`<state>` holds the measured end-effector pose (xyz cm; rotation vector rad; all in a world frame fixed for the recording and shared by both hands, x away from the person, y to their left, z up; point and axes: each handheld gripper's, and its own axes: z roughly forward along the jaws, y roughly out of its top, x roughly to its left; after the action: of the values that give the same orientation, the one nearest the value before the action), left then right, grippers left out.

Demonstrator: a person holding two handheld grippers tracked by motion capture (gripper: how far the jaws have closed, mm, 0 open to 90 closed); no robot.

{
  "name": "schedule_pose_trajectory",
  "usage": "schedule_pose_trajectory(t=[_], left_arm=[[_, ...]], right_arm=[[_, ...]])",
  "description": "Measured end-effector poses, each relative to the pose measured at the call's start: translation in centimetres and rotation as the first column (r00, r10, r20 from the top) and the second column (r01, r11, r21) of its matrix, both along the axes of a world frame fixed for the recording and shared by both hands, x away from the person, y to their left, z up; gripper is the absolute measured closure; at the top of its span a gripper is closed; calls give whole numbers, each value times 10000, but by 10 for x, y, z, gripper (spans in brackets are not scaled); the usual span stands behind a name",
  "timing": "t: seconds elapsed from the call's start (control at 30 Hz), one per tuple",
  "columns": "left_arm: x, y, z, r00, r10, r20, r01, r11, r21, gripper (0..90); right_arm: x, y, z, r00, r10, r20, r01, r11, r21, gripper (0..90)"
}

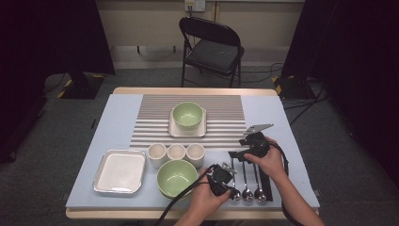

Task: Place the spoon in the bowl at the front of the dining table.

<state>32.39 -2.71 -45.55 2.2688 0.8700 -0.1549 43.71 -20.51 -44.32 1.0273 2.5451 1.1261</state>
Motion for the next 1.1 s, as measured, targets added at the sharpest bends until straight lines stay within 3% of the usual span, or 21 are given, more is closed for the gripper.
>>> schedule_pose_trajectory(t=[0.7,0.9,1.1], left_arm=[[-2,-2,-2,9999,-167,-1,167,9991,392,900],[-2,-1,-1,9998,-188,-6,188,9985,508,900],[-3,-1,-1,9998,-180,51,176,9980,607,900]], right_arm=[[-3,-3,-2,10000,5,15,-5,9999,-108,365],[-3,-4,-2,9998,-61,-192,63,9999,117,414],[-4,-3,-3,9990,-78,-442,80,10000,33,457]])
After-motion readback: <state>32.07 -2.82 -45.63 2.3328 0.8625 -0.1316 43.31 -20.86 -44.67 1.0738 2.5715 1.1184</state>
